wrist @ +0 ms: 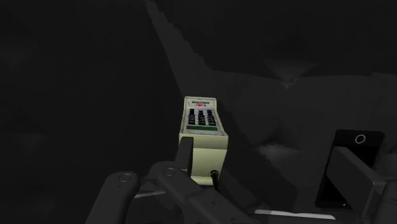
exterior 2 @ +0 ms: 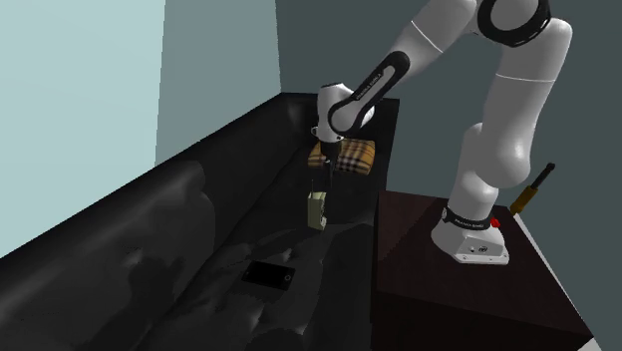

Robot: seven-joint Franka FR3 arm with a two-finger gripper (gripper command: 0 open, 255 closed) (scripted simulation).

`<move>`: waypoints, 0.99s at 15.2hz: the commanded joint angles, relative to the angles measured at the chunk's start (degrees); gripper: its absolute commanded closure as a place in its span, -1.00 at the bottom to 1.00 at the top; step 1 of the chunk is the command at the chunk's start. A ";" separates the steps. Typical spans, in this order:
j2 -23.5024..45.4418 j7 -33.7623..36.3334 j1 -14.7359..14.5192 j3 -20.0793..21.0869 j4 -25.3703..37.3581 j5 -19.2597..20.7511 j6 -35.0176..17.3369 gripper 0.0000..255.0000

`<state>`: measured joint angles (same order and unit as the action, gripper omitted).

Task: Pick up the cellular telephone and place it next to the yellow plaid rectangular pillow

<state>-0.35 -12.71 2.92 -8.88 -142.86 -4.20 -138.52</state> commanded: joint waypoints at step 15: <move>24.99 -6.42 2.62 1.45 8.84 -4.53 -14.46 -1.00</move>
<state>23.43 -18.78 5.28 -7.68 -134.28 -8.37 -152.00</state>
